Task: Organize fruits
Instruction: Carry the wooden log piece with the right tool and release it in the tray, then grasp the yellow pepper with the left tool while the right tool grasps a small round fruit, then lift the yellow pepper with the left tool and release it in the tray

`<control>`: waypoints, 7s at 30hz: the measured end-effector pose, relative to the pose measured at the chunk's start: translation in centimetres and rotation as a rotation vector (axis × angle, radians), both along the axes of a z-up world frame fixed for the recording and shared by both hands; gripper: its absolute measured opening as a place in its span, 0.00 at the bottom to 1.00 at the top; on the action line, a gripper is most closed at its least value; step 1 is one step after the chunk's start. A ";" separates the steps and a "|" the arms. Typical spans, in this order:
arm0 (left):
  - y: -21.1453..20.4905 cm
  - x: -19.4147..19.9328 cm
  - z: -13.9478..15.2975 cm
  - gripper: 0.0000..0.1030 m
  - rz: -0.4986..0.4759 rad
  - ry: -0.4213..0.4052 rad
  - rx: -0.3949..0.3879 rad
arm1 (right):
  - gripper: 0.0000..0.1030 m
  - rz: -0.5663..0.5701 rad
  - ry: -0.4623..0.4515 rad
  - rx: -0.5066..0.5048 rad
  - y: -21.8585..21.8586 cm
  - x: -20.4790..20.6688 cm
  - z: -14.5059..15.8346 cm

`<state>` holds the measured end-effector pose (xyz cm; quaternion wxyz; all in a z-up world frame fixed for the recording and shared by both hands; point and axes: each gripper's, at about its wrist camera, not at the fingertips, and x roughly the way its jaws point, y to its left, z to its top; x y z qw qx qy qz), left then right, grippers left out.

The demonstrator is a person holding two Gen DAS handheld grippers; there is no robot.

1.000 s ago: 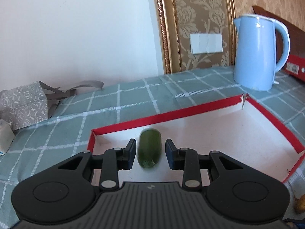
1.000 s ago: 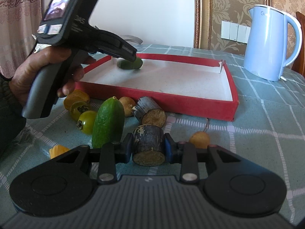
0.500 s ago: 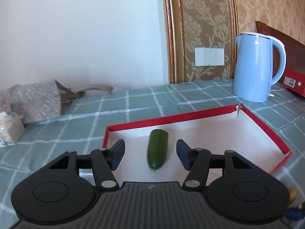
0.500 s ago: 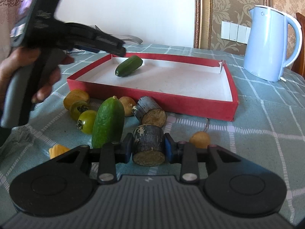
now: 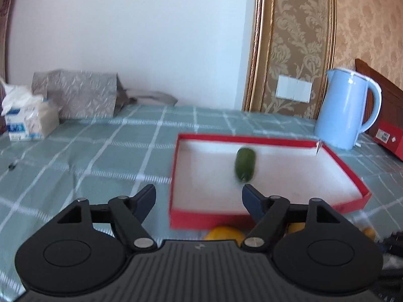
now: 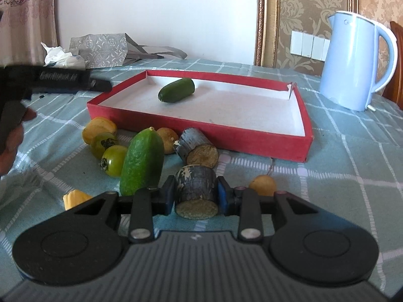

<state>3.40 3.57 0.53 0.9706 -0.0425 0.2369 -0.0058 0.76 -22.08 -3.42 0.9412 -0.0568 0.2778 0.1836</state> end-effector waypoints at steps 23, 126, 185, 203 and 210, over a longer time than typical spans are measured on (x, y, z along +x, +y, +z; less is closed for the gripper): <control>-0.6 -0.4 -0.9 0.73 -0.065 0.051 0.028 | 0.31 -0.108 -0.172 -0.070 0.2 7.9 5.5; -7.8 -8.9 -2.8 0.49 -0.387 0.045 0.129 | 0.24 -0.108 0.023 0.021 -4.5 2.8 0.1; -4.1 3.1 2.4 0.49 -0.040 -0.030 0.163 | 0.24 -0.107 0.017 -0.003 -4.1 2.7 0.2; -4.1 7.3 0.2 0.49 -0.044 0.047 0.170 | 0.24 -0.107 0.017 -0.003 -4.1 2.7 0.2; -4.5 8.2 -0.9 0.49 -0.054 0.073 0.195 | 0.24 -0.107 0.017 -0.002 -4.1 2.7 0.2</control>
